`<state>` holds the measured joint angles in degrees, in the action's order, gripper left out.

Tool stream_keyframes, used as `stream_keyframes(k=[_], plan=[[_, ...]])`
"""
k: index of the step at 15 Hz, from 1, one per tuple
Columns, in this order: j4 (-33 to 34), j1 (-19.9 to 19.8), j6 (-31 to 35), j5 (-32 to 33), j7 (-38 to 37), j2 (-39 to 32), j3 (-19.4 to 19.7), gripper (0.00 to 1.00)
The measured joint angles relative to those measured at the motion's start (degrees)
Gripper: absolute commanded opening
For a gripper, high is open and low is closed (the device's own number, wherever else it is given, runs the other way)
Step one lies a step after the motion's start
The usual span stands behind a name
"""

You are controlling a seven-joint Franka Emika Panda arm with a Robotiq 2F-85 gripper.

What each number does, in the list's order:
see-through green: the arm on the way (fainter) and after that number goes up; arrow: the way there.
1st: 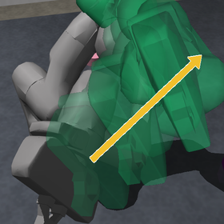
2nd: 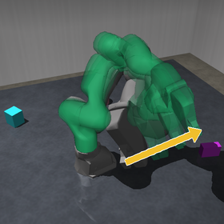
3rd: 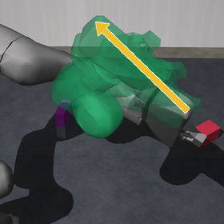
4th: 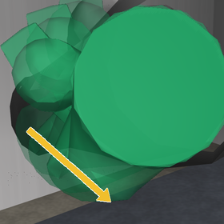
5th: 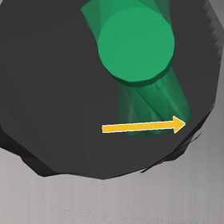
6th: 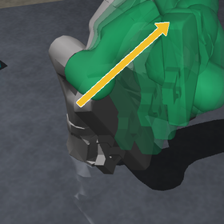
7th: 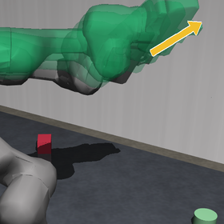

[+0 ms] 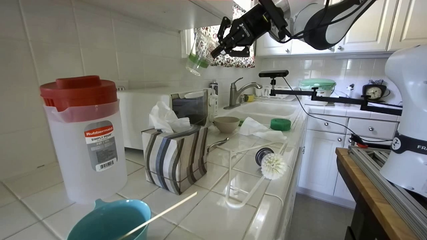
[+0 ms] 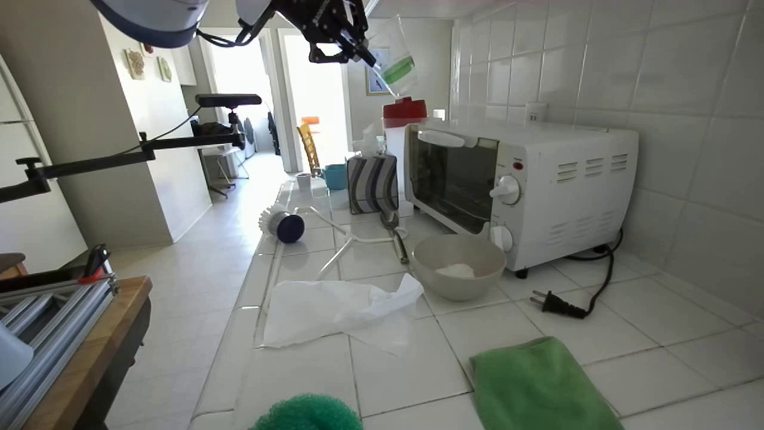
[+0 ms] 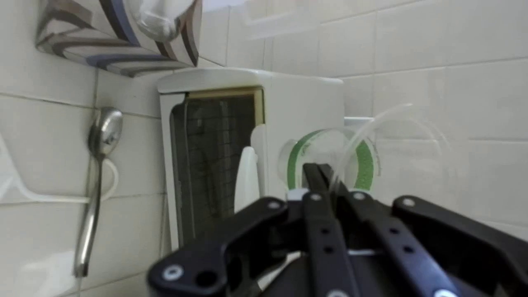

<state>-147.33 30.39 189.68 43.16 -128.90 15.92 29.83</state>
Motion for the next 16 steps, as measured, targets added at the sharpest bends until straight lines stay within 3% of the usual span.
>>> stream_keyframes(k=[6,10,13,16], plan=[[-3.7,16.42,0.47,-2.2,-5.17,1.93,12.54,0.01],[-4.38,24.06,-7.05,-2.32,-5.91,8.48,20.41,0.01],[-5.18,28.3,-15.52,-3.81,-5.82,13.86,24.23,0.01],[-6.56,28.5,-21.27,-16.82,1.73,15.24,23.96,0.01]])
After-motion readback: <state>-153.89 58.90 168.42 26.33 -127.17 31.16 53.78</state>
